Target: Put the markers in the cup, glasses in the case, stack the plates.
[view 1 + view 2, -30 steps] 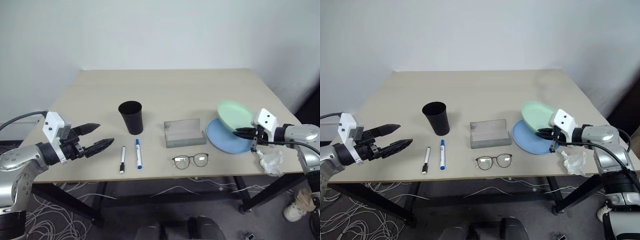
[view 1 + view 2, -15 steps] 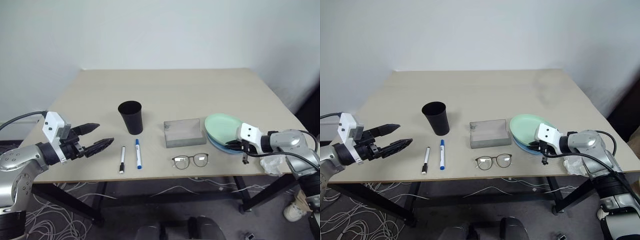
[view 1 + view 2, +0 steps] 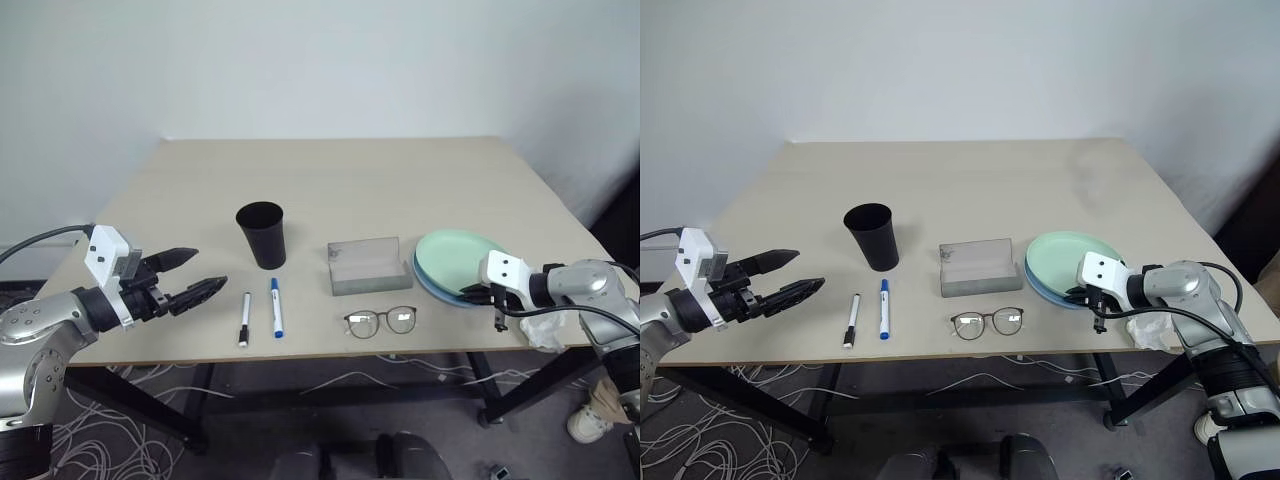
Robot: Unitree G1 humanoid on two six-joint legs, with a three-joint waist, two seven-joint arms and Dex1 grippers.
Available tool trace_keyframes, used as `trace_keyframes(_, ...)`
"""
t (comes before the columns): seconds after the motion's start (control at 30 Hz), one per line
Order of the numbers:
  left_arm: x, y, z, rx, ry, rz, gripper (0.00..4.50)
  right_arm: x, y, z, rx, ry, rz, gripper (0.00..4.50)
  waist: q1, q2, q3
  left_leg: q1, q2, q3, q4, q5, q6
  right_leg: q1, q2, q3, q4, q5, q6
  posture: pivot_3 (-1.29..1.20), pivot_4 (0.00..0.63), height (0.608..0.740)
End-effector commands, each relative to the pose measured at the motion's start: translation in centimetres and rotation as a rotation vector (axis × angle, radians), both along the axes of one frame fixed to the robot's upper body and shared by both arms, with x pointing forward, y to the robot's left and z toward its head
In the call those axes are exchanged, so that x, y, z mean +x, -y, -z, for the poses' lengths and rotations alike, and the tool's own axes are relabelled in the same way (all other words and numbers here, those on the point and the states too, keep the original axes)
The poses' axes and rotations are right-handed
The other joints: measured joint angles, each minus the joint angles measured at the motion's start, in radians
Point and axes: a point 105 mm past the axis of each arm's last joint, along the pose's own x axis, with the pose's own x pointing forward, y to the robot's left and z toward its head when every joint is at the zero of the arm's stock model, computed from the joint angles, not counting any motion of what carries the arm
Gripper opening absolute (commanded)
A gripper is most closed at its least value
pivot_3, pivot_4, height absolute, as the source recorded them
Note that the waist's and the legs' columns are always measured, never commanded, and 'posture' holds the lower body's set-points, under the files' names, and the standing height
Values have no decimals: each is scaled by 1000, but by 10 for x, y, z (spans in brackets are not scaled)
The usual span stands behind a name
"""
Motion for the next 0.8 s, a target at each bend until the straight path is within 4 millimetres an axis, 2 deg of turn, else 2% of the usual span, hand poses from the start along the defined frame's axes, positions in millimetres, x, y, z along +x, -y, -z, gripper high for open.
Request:
trace_keyframes(0.03, 1, 3, -12, 10, 53, 12, 4155, 1, -2, -15, 17, 43, -15, 44, 0, 0, 0, 0, 0, 0, 0, 0, 0, 0, 0, 0, 0, 0, 0, 0, 0, 740)
trace_keyframes(0.33, 1, 2, -12, 11, 54, 7, 4155, 3, -8, -13, 29, 44, -20, 44, 0, 0, 0, 0, 0, 0, 0, 0, 0, 0, 0, 0, 0, 0, 0, 0, 0, 740)
trace_keyframes(0.47, 1, 2, -13, 9, 54, 7, 4155, 5, -7, -16, 37, 48, -12, 946, 0, 0, 0, 0, 0, 0, 0, 0, 0, 0, 0, 0, 0, 0, 0, 0, 0, 740)
trace_keyframes(0.67, 0, 3, -12, 6, 54, 4, 4155, 10, 7, -44, 110, 64, 42, 2868, 0, 0, 0, 0, 0, 0, 0, 0, 0, 0, 0, 0, 0, 0, 0, 0, 0, 740)
trace_keyframes(0.8, 0, 2, -11, 4, 54, -2, 4155, 4, 29, -62, 155, 19, 81, 2868, 3, 1, 0, 0, -1, -1, 0, 0, 0, 0, -1, 0, 0, 0, 0, 0, 0, 740)
